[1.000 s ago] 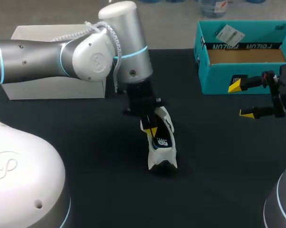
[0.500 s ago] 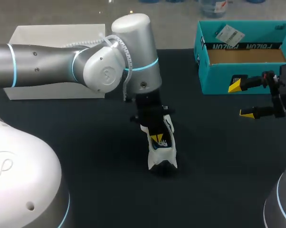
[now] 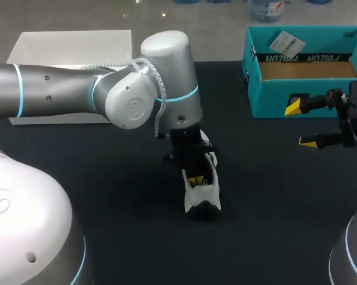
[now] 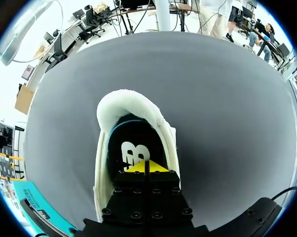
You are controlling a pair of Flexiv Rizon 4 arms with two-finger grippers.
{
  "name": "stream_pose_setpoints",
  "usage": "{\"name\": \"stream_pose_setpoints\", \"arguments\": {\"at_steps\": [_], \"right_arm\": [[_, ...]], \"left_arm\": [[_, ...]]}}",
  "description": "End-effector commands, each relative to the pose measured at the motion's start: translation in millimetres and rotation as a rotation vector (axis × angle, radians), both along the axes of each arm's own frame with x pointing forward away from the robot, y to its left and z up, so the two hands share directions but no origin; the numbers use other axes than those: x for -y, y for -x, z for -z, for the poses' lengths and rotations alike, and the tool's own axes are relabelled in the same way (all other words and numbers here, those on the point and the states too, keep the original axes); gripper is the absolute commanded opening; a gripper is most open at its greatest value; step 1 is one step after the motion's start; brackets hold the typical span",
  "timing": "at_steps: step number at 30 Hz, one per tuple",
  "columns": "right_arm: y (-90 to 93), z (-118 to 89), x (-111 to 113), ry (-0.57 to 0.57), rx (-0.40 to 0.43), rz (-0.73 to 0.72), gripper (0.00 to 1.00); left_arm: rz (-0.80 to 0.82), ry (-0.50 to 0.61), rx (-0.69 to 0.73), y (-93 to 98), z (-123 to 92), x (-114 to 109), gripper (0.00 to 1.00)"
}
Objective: Take the shoe out of the shoebox, open the shoe tongue, remove and reinsert the insole, then place the shoe into the shoebox
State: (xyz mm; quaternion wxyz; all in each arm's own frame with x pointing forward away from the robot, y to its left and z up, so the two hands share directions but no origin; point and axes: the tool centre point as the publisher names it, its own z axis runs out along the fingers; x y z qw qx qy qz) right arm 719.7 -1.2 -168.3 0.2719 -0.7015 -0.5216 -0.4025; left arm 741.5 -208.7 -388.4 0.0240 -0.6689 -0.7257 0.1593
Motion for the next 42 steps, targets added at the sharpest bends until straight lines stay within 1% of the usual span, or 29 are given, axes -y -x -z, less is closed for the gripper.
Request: {"name": "stream_pose_setpoints", "arguments": {"at_steps": [1,5,8,16,28,32,35,42], "right_arm": [[0.5,0,-1,0.003,-0.002,0.002,1.0],[0.5,0,-1,0.003,-0.002,0.002,1.0],[0.5,0,-1,0.003,-0.002,0.002,1.0],[0.5,0,-1,0.003,-0.002,0.002,1.0],[0.5,0,-1,0.003,-0.002,0.002,1.0],[0.5,0,-1,0.003,-0.002,0.002,1.0],[0.5,0,-1,0.003,-0.002,0.002,1.0],[0.5,0,-1,0.003,-0.002,0.002,1.0]], "left_arm": [[0.007,0.002,0.029,5.0,-6,3,0.0],[0.007,0.021,0.088,6.8,-20,3,0.0],[-0.001,0.031,0.116,8.2,-22,3,0.0],[-0.016,0.022,0.115,13.2,-6,3,0.0],[-0.041,0.014,0.145,10.9,25,14,0.0],[-0.043,0.015,0.154,11.5,28,15,0.0],[-0.032,0.022,0.16,13.6,20,13,0.0],[-0.018,0.063,0.216,13.7,-15,7,0.0]]}}
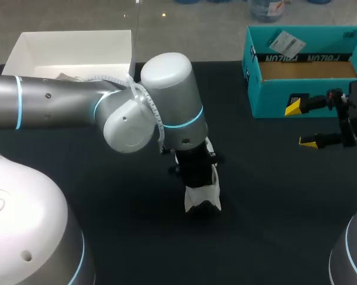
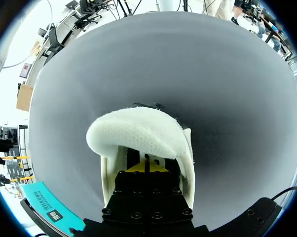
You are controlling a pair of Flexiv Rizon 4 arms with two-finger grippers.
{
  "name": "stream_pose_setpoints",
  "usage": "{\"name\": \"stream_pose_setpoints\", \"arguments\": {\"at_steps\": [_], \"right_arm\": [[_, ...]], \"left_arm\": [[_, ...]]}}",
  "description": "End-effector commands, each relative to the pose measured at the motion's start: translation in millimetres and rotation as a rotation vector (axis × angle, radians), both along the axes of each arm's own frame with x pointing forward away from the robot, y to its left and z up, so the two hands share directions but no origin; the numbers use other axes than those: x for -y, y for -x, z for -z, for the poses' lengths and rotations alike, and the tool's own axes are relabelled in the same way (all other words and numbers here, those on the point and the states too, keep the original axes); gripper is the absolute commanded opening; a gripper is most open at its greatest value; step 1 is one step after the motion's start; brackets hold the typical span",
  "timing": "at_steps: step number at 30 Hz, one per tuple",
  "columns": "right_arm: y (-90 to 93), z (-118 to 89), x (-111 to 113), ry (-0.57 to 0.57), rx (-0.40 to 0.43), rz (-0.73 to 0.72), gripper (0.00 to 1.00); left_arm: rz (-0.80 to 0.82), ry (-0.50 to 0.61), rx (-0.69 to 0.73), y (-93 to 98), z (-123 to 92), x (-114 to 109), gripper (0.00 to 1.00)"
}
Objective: Take the shoe out of the shoebox, open the shoe tongue, remove and reinsert the insole, then place the shoe into the shoebox
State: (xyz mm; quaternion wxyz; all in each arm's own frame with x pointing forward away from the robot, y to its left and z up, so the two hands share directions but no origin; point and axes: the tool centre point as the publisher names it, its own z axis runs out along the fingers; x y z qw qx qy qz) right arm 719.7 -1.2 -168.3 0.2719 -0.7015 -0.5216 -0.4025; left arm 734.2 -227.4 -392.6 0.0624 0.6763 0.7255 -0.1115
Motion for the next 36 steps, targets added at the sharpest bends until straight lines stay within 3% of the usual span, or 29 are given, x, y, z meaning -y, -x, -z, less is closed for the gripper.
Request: {"name": "stream_pose_setpoints", "arguments": {"at_steps": [1,12,21,30,36], "right_arm": [[0.5,0,-1,0.003,-0.002,0.002,1.0],[0.5,0,-1,0.003,-0.002,0.002,1.0],[0.5,0,-1,0.003,-0.002,0.002,1.0],[0.5,0,-1,0.003,-0.002,0.002,1.0],[0.5,0,-1,0.003,-0.002,0.002,1.0]], "left_arm": [[0.002,0.021,0.03,6.8,-21,-11,0.0],[0.041,0.027,0.047,14.2,0,5,0.0],[0.045,0.004,0.049,14.3,11,2,0.0],[0.025,0.026,0.141,-4.7,-15,-1,0.0],[0.035,0.018,0.185,-20.7,-10,3,0.0]]}}
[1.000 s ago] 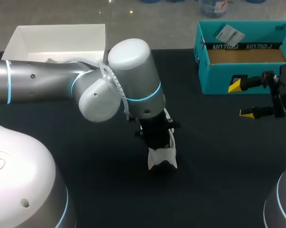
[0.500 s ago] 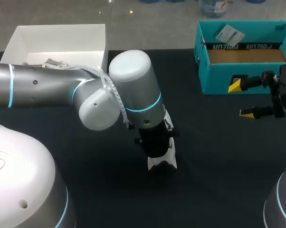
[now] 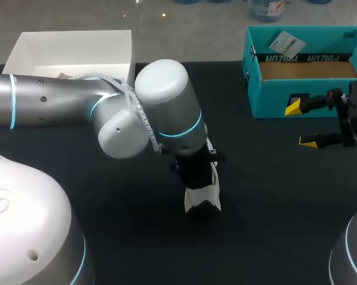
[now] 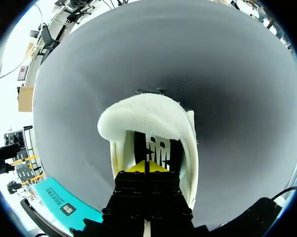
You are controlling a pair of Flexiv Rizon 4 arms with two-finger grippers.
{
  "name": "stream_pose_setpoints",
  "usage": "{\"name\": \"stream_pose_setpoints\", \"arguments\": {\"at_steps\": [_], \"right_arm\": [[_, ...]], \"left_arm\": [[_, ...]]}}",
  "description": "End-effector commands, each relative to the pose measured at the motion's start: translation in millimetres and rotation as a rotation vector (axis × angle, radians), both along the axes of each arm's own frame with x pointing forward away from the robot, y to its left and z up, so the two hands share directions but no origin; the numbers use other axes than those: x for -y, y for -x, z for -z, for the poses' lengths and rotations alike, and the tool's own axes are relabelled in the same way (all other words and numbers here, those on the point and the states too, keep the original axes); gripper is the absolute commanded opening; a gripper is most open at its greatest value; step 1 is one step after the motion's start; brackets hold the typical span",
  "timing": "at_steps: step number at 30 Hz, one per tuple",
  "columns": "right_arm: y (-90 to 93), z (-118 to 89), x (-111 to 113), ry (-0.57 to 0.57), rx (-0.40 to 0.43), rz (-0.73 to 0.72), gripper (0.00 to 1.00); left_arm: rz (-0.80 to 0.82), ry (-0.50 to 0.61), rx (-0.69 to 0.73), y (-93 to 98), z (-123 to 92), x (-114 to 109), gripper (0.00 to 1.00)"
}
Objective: Take the shoe out of the shoebox, open the shoe tongue, remove and reinsert the insole, then place the shoe into the shoebox
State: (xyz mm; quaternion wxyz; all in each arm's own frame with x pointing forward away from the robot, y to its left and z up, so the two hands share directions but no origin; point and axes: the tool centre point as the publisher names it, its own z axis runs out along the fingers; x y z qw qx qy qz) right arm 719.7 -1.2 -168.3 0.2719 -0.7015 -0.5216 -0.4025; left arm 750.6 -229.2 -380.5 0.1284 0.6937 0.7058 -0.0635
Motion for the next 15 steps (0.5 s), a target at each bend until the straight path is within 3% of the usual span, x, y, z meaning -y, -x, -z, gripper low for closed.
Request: {"name": "stream_pose_setpoints", "arguments": {"at_steps": [1,6,15], "right_arm": [[0.5,0,-1,0.003,-0.002,0.002,1.0],[0.5,0,-1,0.003,-0.002,0.002,1.0],[0.5,0,-1,0.003,-0.002,0.002,1.0]], "left_arm": [[-0.004,-0.011,0.023,-6.2,4,2,0.0],[-0.002,-0.02,0.036,-14.0,16,8,0.0],[0.007,-0.098,0.044,-5.3,33,9,0.0]]}}
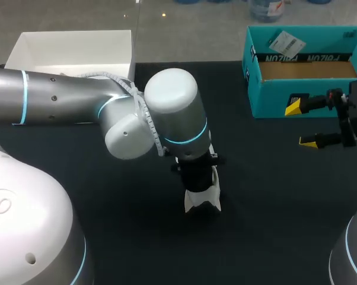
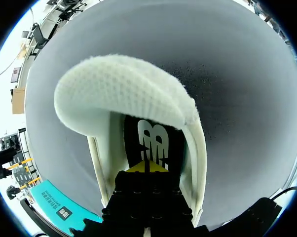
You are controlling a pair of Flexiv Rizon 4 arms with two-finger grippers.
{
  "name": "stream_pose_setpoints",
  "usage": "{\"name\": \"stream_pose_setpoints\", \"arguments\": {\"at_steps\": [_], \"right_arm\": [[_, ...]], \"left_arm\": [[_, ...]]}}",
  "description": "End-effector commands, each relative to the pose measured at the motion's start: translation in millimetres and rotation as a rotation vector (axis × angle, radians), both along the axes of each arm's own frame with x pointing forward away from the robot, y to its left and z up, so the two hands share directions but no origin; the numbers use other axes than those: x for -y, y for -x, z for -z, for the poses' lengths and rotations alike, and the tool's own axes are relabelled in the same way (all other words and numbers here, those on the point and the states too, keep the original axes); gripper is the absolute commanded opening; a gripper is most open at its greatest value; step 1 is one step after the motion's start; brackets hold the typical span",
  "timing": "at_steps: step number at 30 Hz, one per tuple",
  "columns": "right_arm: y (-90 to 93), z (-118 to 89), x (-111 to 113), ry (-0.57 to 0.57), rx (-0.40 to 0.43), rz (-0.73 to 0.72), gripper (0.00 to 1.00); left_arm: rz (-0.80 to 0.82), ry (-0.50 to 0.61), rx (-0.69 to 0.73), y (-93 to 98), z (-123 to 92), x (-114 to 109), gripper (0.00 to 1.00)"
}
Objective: Take the shoe out of the shoebox, open the shoe tongue, remove and reinsert the insole, then place the shoe into the shoebox
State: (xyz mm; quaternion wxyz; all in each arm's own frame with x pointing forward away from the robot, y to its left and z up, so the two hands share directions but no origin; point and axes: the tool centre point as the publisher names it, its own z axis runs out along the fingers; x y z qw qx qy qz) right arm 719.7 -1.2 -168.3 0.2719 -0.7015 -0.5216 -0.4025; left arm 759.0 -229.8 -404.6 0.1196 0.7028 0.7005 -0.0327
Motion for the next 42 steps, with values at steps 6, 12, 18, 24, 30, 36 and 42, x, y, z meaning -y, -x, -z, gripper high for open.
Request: {"name": "stream_pose_setpoints", "arguments": {"at_steps": [6,12,18,24,30,36,42], "right_arm": [[0.5,0,-1,0.003,-0.002,0.002,1.0],[0.5,0,-1,0.003,-0.002,0.002,1.0],[0.5,0,-1,0.003,-0.002,0.002,1.0],[0.5,0,-1,0.003,-0.002,0.002,1.0],[0.5,0,-1,0.003,-0.002,0.002,1.0],[0.5,0,-1,0.003,-0.002,0.002,1.0],[0.5,0,-1,0.003,-0.002,0.002,1.0]], "left_arm": [[-0.03,-0.056,0.039,2.9,-3,2,0.0],[-0.053,-0.058,0.146,-7.9,-25,-1,0.0],[-0.062,-0.065,0.179,-15.9,-34,-3,0.0],[-0.066,-0.077,0.186,-21.0,-46,-3,0.0],[-0.086,-0.094,0.225,-34.6,-51,-8,0.0],[-0.101,-0.102,0.234,-46.7,-50,-11,0.0],[-0.107,-0.113,0.23,-45.8,-49,-12,0.43]]}}
